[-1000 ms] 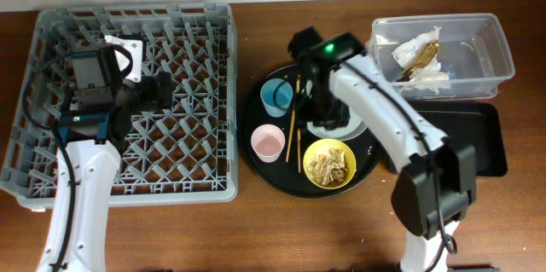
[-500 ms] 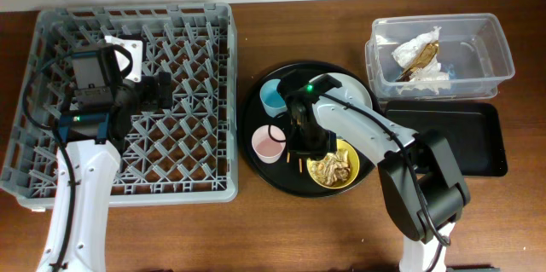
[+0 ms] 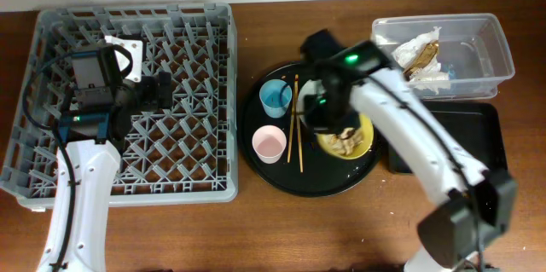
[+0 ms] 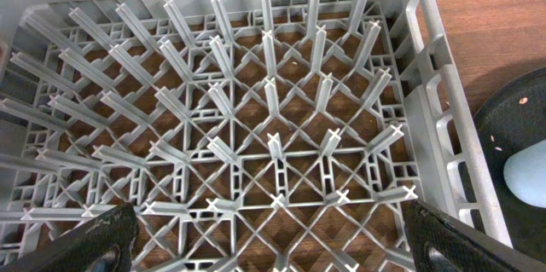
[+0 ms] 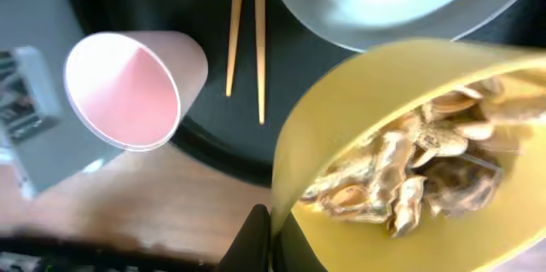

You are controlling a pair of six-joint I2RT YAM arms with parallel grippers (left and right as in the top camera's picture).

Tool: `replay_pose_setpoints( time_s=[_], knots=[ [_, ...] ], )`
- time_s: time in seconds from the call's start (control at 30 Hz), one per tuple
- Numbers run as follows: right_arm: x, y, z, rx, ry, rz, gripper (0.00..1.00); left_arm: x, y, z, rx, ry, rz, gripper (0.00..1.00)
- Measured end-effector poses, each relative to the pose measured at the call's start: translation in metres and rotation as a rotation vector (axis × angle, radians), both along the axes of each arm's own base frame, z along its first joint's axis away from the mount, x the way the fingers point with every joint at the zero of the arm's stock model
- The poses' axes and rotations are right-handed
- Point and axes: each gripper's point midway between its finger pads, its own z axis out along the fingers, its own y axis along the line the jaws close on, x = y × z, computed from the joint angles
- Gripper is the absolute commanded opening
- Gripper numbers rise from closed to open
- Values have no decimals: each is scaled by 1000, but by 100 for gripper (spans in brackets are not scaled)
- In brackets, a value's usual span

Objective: Sort waste into correct bins and load items into the dishwasher rack
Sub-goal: 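Grasp the yellow bowl with the right gripper and carry it over the black tray, then tip the yellow bowl to dump the shells onto the black rectangular tray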

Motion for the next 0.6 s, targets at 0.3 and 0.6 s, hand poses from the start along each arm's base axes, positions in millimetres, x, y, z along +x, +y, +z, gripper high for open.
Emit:
replay_pose_setpoints(
  time_s=[0.3,0.6],
  knots=[
    [47,-152,28,360,-160,-73,4,0,0,0,0,0,0,99],
    [35,-199,-3,803,-439,-129,4,0,0,0,0,-1,0,99]
  ],
)
